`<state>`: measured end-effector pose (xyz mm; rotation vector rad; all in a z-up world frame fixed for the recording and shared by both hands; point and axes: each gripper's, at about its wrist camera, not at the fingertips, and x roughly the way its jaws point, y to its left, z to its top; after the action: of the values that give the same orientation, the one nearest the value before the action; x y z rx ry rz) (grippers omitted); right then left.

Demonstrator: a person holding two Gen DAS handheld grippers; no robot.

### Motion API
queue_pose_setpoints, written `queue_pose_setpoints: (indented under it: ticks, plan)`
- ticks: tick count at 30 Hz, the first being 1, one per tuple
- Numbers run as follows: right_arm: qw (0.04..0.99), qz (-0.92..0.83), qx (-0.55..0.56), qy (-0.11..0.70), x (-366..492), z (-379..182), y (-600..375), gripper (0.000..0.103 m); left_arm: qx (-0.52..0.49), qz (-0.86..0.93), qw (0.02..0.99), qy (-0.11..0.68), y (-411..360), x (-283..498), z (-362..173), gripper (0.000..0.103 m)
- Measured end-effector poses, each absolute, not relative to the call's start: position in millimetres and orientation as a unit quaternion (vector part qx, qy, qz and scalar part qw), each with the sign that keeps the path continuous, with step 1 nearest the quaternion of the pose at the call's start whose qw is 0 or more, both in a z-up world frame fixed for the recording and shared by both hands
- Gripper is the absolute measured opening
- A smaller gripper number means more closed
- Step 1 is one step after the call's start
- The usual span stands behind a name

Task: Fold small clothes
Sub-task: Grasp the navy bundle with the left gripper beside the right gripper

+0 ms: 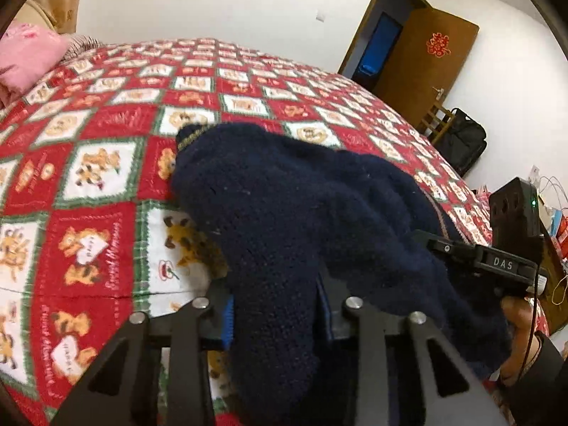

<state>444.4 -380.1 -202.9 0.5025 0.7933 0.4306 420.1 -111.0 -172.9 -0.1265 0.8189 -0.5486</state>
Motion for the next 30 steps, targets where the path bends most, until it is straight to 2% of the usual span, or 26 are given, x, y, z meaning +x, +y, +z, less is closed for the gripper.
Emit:
queue_pose_setpoints:
  ticks: [14,30]
  plan:
    - [0.877,0.259,0.248,0.32,396,-141,-328,0.031,-0.069,-0.262,0.907,0.321,-66,346,-96,0.034]
    - [0.852,0.349,0.213,0.326,358,-114,-193,0.03,-0.081,-0.178,0.937,0.288,40,269,-72,0.034]
